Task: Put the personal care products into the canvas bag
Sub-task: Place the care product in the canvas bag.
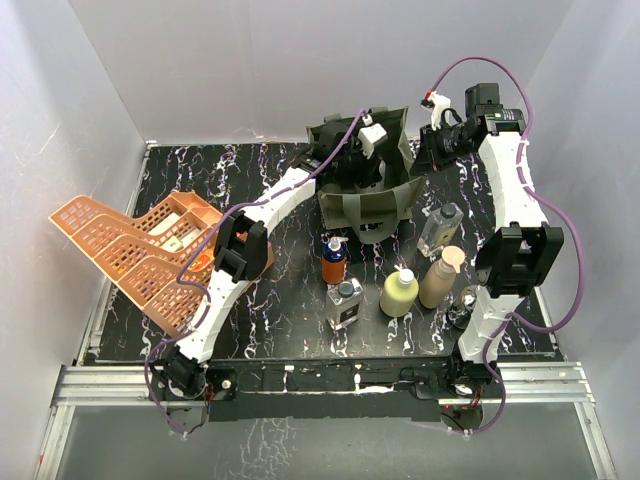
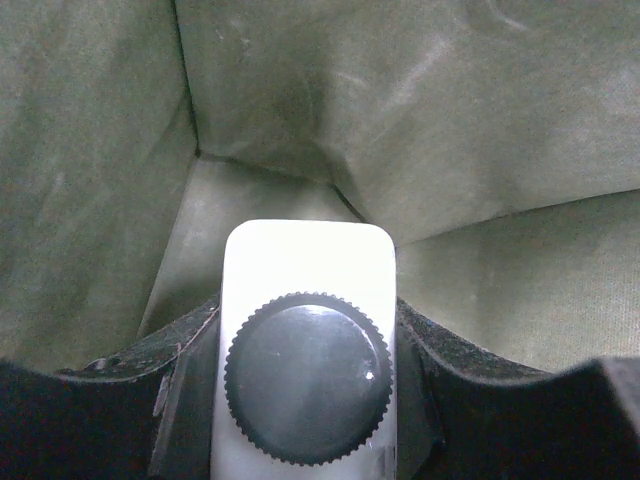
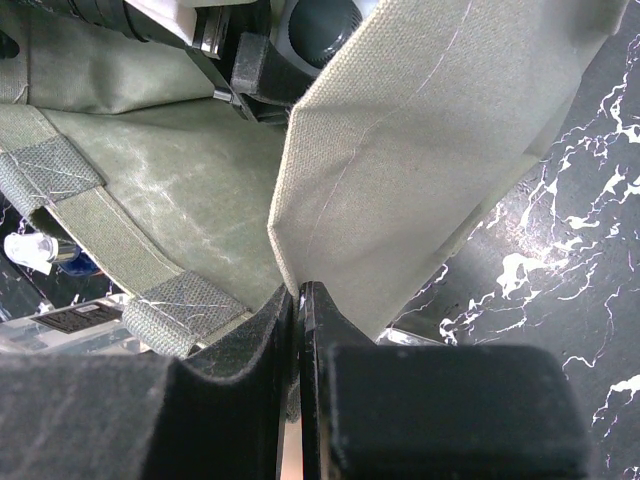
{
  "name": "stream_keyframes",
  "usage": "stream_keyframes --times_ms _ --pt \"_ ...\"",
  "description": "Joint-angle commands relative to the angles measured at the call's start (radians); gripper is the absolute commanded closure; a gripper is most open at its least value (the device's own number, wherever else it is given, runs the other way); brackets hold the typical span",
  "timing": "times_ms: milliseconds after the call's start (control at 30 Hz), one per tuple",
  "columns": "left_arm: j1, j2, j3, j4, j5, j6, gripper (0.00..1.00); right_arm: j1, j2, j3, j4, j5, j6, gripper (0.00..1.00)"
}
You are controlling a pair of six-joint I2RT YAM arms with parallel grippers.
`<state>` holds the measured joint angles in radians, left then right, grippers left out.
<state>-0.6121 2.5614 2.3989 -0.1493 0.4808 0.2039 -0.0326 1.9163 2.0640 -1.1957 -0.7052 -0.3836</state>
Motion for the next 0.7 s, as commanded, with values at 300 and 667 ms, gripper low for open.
stream_keyframes --times_ms 300,667 --pt "-0.015 -0.091 -0.012 0.045 0.048 -0.016 0.33 0.000 -0.029 -0.019 0.050 0.036 -0.004 0.91" --pt "-0.017 -0.115 -0.014 0.045 0.033 -0.003 0.13 0.000 -0.032 -0.019 0.049 0.041 -0.009 0.91"
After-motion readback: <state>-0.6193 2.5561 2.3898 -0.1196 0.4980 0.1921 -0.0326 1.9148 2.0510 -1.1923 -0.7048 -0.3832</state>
